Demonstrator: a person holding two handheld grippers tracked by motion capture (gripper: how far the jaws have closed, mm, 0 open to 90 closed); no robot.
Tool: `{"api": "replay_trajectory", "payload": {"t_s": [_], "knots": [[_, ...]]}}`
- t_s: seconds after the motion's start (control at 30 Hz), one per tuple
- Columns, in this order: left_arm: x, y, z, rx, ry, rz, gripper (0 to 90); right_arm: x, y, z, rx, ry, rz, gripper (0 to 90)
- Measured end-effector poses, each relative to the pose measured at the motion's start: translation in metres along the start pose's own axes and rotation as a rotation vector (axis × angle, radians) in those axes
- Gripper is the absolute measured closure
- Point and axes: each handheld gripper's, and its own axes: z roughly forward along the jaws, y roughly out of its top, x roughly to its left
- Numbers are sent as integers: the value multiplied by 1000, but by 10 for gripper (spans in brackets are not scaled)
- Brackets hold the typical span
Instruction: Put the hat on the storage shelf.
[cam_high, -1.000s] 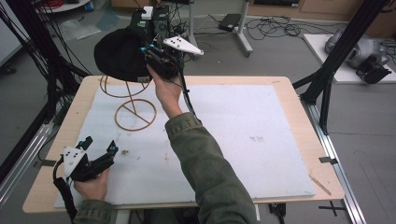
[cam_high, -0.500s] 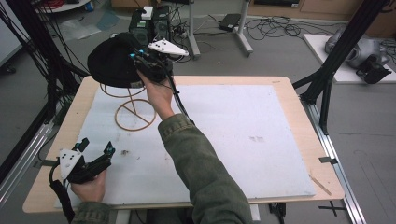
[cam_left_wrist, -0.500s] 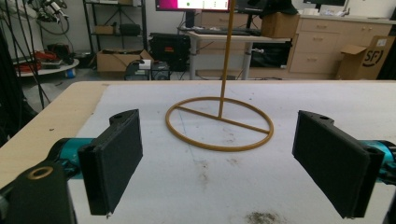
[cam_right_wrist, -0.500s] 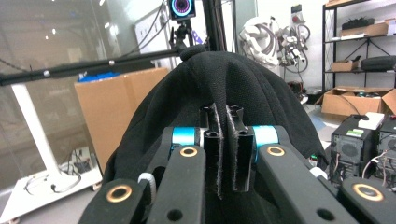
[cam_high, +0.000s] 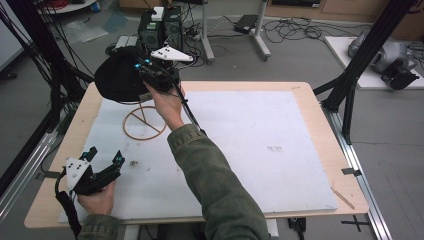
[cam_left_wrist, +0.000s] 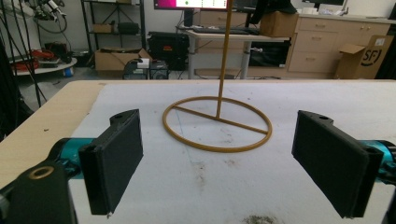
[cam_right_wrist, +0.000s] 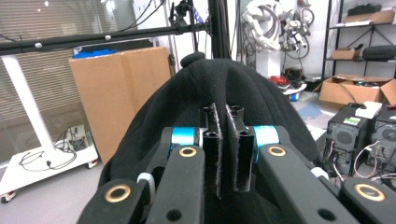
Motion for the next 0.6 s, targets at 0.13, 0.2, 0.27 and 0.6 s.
{"api": "replay_trajectory", "payload": {"t_s": [0.13,0.2,0.27,0.6], "knots": [[-1,0,2,12,4,-8,174,1,-1,1,20,-1,9,838],[-1,0,3,19,2,-13,176,2,-2,2,28,-2,-1,838],[-1,1,3,18,3,-13,176,3,-2,2,35,-9,-20,838],[-1,0,3,14,3,-20,176,5,-5,0,31,-18,-17,836]]}}
